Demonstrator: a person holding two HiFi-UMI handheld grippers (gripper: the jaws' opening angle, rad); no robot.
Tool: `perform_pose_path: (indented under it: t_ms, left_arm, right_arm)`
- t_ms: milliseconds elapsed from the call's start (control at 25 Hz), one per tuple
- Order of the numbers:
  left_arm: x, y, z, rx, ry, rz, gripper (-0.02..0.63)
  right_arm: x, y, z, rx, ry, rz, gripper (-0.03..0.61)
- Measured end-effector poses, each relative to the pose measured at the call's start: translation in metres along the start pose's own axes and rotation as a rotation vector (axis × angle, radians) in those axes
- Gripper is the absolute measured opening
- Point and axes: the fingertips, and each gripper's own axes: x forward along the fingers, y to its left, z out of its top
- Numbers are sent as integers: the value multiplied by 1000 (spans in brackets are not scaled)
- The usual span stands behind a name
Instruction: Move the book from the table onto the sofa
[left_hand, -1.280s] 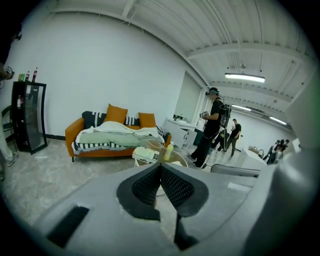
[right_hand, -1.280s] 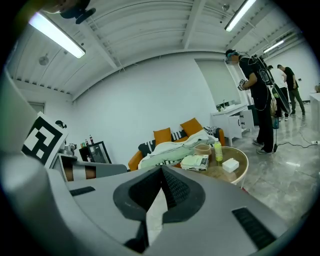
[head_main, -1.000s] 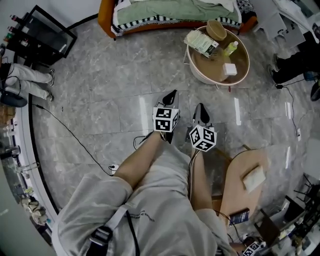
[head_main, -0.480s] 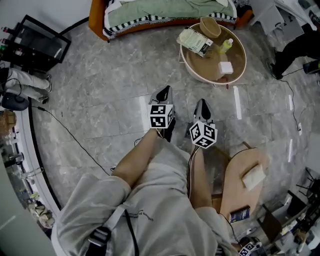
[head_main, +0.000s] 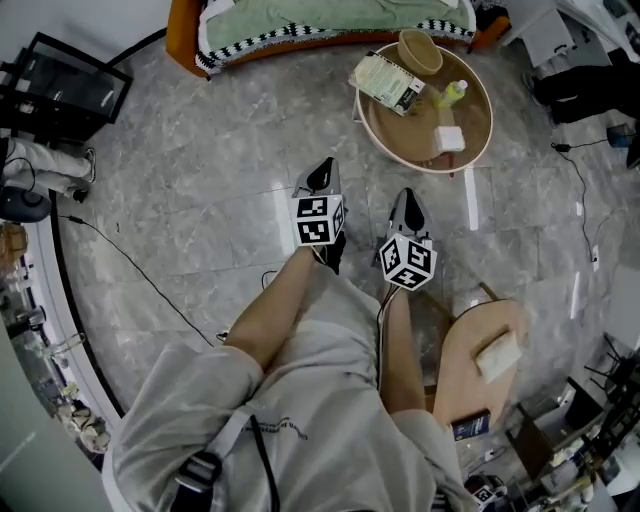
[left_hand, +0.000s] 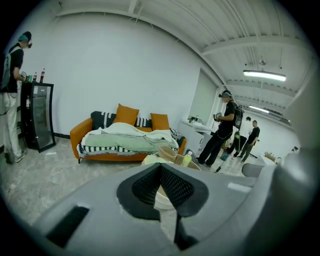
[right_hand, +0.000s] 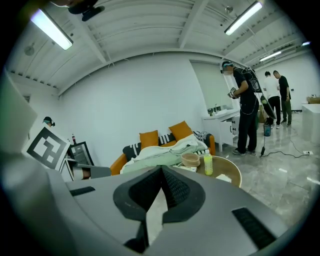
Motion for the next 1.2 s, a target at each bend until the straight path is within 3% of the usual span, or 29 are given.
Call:
perform_pose_path:
  t_ms: [240, 640, 1000, 1200]
  left_arm:
    - [37, 1, 17, -29, -2, -25, 9]
    - [112, 12, 73, -207, -68, -60, 9]
    - [134, 63, 94, -140, -52, -14, 9]
    - [127, 75, 79, -107, -8, 20, 9]
  right_arm:
    - [33, -10, 8, -22, 19, -29, 6]
    - [105, -40, 16, -165, 94, -139, 6]
    - [162, -16, -5, -114, 132, -102, 6]
    - [169, -10, -8, -72, 147, -107, 6]
